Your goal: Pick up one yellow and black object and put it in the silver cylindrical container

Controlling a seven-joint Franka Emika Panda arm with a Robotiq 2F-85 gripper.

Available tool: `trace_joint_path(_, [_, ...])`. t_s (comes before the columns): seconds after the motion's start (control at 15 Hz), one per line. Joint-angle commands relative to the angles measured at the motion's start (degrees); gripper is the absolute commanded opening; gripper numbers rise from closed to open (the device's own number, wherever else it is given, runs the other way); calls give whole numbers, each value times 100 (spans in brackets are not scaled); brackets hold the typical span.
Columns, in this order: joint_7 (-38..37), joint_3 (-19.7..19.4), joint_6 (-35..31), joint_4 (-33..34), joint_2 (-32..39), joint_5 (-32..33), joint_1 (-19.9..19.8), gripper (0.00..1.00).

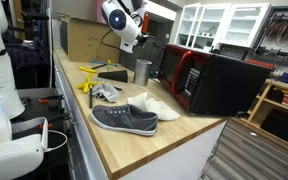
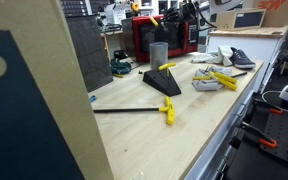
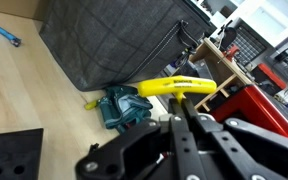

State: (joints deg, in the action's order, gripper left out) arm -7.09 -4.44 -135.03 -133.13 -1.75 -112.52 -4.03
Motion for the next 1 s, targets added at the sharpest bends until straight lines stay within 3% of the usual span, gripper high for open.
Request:
trace_joint_path(0.0, [36, -124, 398, -81, 154, -404, -143, 1])
trace_joint_path(0.47, [128, -80, 1163, -140, 632, -1185, -113, 1])
trace_joint_path(0.93, [195, 51, 1422, -139, 718, -1284, 8, 1])
